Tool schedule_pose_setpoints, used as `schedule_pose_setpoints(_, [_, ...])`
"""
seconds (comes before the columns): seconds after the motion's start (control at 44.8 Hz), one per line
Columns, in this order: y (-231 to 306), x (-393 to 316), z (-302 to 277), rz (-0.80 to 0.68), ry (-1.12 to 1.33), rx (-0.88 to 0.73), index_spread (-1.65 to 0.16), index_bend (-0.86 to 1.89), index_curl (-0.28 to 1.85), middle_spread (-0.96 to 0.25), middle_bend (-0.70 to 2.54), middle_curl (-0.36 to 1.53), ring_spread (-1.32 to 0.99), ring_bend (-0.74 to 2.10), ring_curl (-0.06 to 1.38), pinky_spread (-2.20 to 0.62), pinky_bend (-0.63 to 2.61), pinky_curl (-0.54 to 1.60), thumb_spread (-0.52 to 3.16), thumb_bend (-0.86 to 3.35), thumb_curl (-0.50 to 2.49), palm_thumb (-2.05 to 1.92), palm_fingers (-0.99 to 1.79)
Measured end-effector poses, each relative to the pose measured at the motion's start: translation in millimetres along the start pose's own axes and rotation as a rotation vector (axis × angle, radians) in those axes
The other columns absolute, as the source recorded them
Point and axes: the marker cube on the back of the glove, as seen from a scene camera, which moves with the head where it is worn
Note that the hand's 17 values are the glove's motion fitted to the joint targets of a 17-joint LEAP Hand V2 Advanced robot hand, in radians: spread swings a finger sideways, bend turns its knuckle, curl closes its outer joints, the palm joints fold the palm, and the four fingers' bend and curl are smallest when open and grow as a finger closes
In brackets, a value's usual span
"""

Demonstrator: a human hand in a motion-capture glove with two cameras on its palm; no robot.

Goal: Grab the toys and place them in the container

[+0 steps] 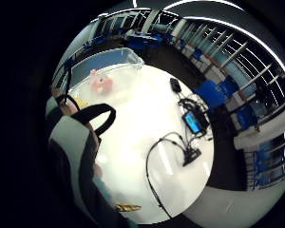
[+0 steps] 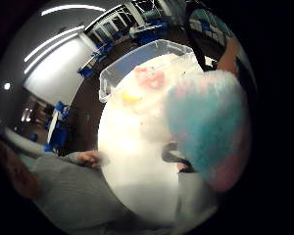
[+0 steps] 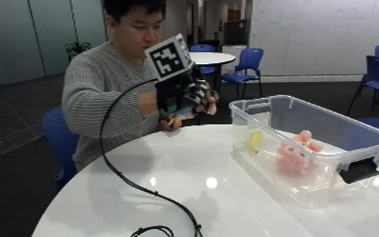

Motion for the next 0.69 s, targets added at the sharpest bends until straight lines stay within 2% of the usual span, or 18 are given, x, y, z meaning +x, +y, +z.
schedule_pose_setpoints(0.156, [-86.0,-40.6,27.4,0.001,-0.190,-0.001,-0.36,0.46,0.79,-0.27,1.00,0.89,-0.45,1.21,0.67,-0.43,0.98,0.49,0.56,0.16,1.02,0.64,1.01])
schedule_pose_setpoints(0.223, [-129.7,-70.4,48.0,-0.001,-0.168,0.007,-0.36,0.44,0.83,-0.27,1.00,0.90,-0.45,1.21,0.67,-0.43,0.98,0.49,0.55,0.16,1.04,0.64,1.00])
schedule_pose_setpoints(0.357, [-191.7,-134.4,89.6,-0.102,-0.075,-0.026,-0.36,0.41,0.89,-0.27,0.99,0.92,-0.45,1.22,0.67,-0.43,0.99,0.50,0.53,0.15,1.09,0.63,0.98])
schedule_pose_setpoints(0.447, [-211.1,-155.9,113.6,-0.164,-0.023,-0.056,-0.37,0.38,0.93,-0.27,0.99,0.93,-0.45,1.23,0.67,-0.43,1.01,0.50,0.52,0.14,1.11,0.62,0.97])
schedule_pose_setpoints(0.581, [-218.4,-159.5,141.5,-0.162,-0.001,-0.126,-0.38,0.33,0.98,-0.28,0.98,0.94,-0.45,1.23,0.67,-0.43,1.01,0.50,0.52,0.14,1.15,0.61,0.95])
schedule_pose_setpoints(0.693, [-211.9,-151.3,163.2,-0.128,0.017,-0.340,-0.38,0.21,1.02,-0.28,0.94,0.94,-0.45,1.22,0.67,-0.42,1.05,0.51,0.53,0.12,1.16,0.60,0.83])
